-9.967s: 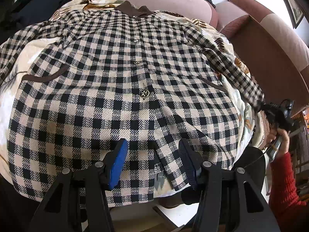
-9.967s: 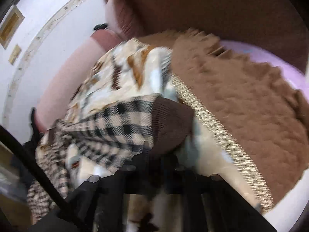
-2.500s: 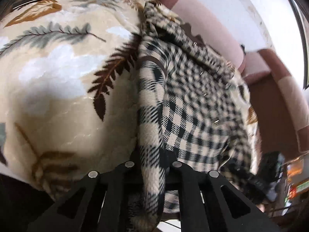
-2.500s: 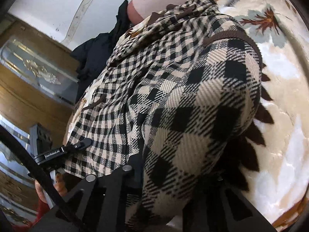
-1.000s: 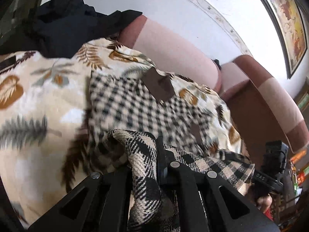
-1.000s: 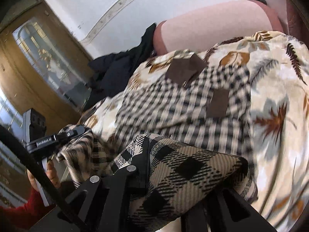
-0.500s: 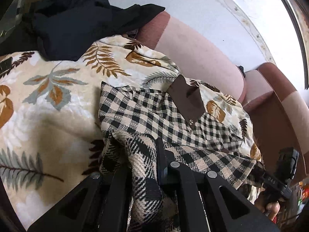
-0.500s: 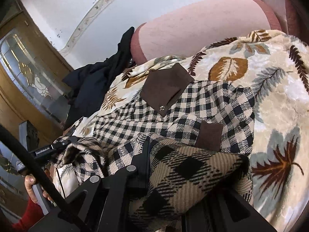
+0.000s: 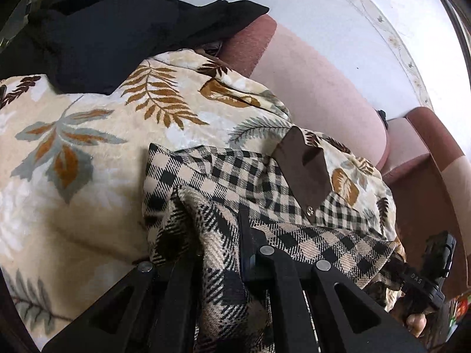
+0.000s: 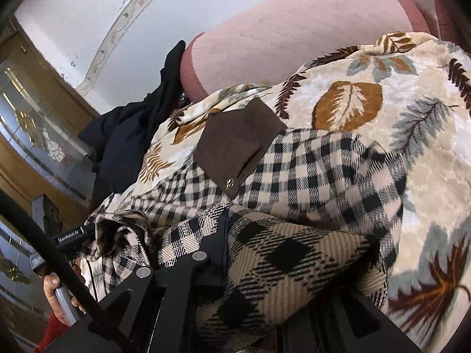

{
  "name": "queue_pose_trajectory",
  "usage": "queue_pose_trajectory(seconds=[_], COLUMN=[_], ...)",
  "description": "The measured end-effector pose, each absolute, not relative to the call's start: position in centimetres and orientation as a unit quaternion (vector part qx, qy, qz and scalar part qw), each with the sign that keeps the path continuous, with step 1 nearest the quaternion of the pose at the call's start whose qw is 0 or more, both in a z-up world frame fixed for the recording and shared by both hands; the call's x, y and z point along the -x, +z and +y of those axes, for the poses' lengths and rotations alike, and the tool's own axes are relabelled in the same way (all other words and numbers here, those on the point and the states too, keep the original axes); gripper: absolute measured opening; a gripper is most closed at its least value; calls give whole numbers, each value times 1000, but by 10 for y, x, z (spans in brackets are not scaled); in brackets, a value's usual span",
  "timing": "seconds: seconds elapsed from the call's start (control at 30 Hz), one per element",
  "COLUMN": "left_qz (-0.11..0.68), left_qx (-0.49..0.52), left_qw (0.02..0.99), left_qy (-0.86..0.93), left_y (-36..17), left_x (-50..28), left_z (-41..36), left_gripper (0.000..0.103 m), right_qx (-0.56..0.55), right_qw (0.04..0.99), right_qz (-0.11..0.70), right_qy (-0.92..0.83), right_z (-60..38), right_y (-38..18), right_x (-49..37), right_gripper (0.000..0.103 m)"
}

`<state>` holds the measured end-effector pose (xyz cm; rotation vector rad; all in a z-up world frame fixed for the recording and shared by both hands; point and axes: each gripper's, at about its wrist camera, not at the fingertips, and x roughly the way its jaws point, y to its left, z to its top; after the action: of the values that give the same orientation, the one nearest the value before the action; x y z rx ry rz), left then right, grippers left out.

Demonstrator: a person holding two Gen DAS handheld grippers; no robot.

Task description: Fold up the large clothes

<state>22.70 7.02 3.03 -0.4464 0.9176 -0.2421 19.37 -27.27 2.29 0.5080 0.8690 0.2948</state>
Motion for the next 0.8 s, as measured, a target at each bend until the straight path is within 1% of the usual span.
queue_pose_trajectory(seconds=[0.3,0.37,0.4,0.43,0.47,0.5,0.53,0.57,0.67,0.73,0.8], left_qz=[455,454,451,448,443,434,428,423,412,404,396], left_qx=[242,243,241,240,240,246,250,254,266,271,285], left_qw=[850,849,851,852,854,856,858,858,860,864,864], left_qy=[-113,-118,-122,-124,-127,-133,-137,-140,-142,-132,-124], left_y=[11,11,12,14,16,18,20,22,27,30,31], left_x=[-249,-251,-252,-251,-251,-250,-249,-249,-247,-246,-245], left_z=[76,76,75,74,74,73,74,74,76,80,87], left_gripper=[6,9,14,24,30,42,47,48,53,60,62], right_qx=[-278,-279,-279,-282,-289,-296,-304,-310,-325,-334,-347], right_qw=[851,850,850,850,849,847,846,845,841,839,836], right_qz=[426,424,423,420,417,414,411,408,403,400,393], right_qy=[135,141,143,146,149,151,154,155,157,160,165], right_z=[-281,-283,-283,-283,-284,-286,-288,-289,-292,-294,-296], right_y=[2,2,2,2,2,3,3,3,3,4,6], right_x=[-213,-214,-214,-215,-216,-217,-219,-219,-221,-220,-219], right_gripper=[14,20,23,30,37,40,45,50,52,54,57])
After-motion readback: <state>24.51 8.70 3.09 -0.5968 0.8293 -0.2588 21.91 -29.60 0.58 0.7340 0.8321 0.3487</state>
